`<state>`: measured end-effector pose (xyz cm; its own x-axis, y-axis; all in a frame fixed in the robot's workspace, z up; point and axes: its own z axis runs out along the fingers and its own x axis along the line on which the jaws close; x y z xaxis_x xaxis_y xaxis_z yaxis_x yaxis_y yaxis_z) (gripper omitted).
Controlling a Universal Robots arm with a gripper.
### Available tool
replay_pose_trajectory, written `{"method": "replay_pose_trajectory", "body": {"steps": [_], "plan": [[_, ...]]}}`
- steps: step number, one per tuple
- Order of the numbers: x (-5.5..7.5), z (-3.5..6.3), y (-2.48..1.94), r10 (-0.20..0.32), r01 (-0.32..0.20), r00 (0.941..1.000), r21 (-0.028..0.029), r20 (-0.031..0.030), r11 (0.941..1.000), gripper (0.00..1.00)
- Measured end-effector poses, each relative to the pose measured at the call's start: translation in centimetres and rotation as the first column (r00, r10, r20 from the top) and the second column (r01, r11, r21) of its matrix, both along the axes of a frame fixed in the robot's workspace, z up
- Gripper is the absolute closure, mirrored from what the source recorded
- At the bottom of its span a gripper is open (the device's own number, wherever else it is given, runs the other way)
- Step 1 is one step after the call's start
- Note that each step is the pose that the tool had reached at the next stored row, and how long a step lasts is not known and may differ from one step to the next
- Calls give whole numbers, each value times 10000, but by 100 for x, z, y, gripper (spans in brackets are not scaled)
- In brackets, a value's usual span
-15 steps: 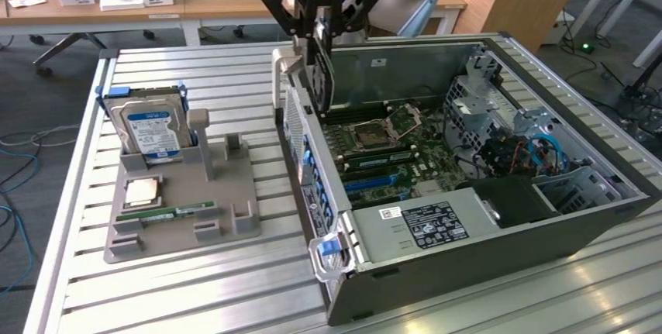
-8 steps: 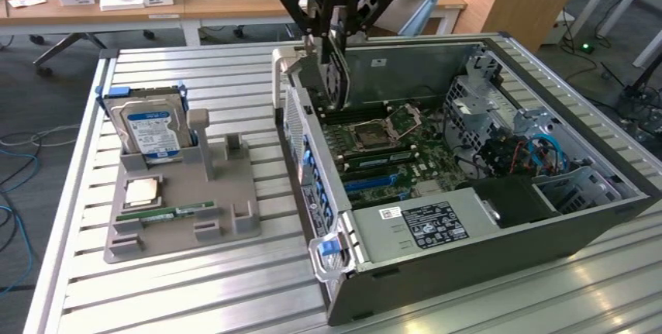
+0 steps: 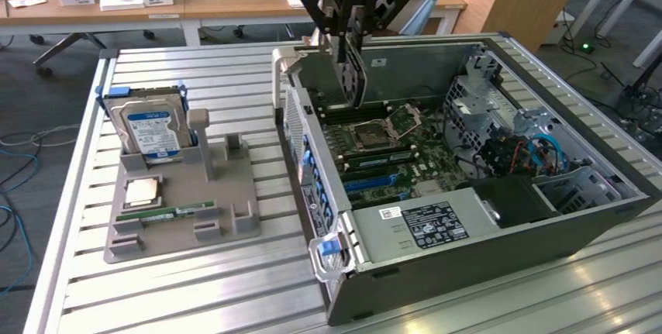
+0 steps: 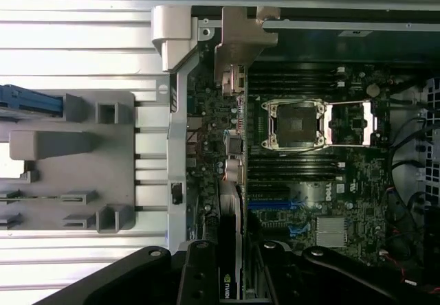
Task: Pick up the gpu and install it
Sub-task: 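Pick up the gpu and move the gpu toward the slot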
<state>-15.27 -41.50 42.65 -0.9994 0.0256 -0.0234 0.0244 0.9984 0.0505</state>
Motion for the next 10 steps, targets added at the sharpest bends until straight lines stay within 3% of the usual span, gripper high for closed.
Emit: {"method": "replay_pose_trajectory", "body": {"steps": [10], "plan": [[227,0,0,2,-2,10000,9,0,10000,74]]}}
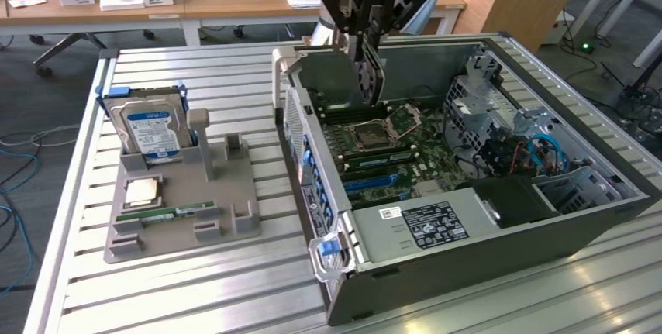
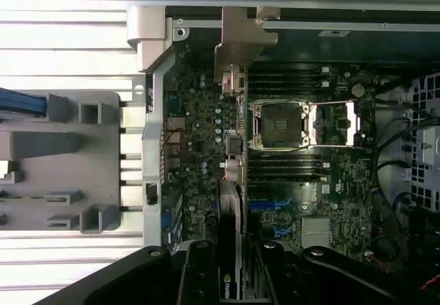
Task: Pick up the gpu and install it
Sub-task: 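Pick up the gpu and move the gpu toward the slot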
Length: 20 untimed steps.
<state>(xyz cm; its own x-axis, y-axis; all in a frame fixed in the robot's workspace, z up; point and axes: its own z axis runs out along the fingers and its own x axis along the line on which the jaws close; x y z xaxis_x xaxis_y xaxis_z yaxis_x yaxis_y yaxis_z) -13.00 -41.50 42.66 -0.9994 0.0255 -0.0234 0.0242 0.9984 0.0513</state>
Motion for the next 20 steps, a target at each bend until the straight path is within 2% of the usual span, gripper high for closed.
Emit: {"method": "replay_pose_trajectory", "body": {"steps": [20], "plan": [[438,0,0,0,0,10000,16,0,10000,74]]}}
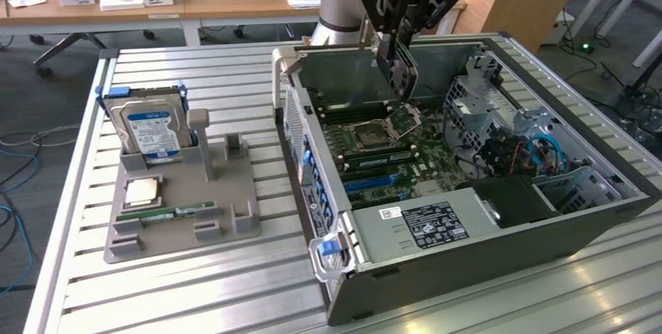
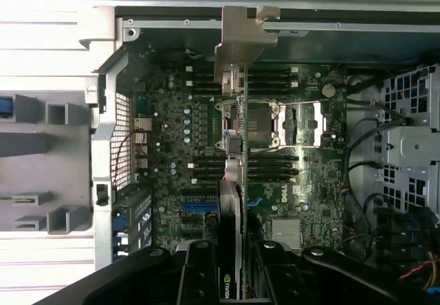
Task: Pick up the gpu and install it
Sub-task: 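Pick up the gpu and move the gpu toward the slot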
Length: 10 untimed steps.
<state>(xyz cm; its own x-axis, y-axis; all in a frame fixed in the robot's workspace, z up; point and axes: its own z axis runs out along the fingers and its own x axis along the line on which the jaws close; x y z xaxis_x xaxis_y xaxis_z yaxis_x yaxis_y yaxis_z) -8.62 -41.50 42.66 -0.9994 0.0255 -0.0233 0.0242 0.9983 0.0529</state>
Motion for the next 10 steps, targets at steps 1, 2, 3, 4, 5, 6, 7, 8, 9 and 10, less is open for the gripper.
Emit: {"method": "replay_pose_trajectory", "body": {"steps": [1,2,3,4,5,6,7,8,9,10], "plan": [[16,0,0,1,-1,10000,0,0,10000,74],[28,1,0,2,-2,10000,-1,-1,10000,74],[37,0,0,1,-1,10000,0,0,10000,74],[50,0,0,2,-2,10000,1,0,10000,74],[66,0,0,2,-2,10000,1,0,10000,74],[83,0,0,3,-3,10000,3,1,10000,74],[101,0,0,4,-4,10000,4,0,10000,74],[120,0,0,5,-5,10000,4,0,10000,74],[139,0,0,6,-6,10000,5,0,10000,74],[159,0,0,7,-7,10000,6,0,10000,74]]}}
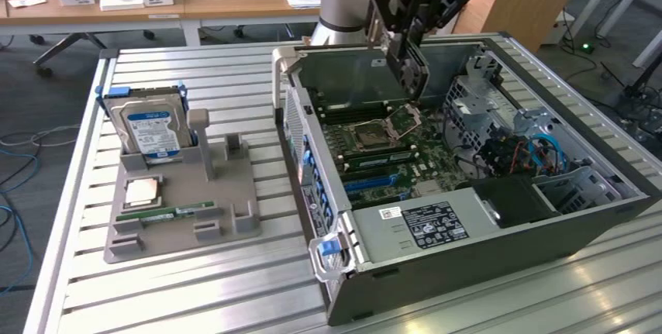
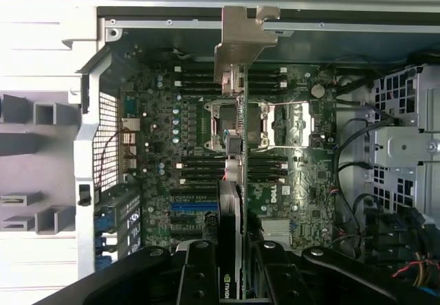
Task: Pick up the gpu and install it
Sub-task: 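Pick up the gpu and move the gpu toward the slot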
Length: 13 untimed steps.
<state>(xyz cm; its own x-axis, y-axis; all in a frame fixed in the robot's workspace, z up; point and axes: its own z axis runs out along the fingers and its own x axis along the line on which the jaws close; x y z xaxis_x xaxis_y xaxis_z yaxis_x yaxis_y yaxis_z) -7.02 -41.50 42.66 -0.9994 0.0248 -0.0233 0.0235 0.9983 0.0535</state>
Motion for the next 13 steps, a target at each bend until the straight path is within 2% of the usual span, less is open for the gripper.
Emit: {"method": "replay_pose_trajectory", "body": {"steps": [13], "plan": [[273,0,0,11,-11,10000,10,0,10000,74]]}}
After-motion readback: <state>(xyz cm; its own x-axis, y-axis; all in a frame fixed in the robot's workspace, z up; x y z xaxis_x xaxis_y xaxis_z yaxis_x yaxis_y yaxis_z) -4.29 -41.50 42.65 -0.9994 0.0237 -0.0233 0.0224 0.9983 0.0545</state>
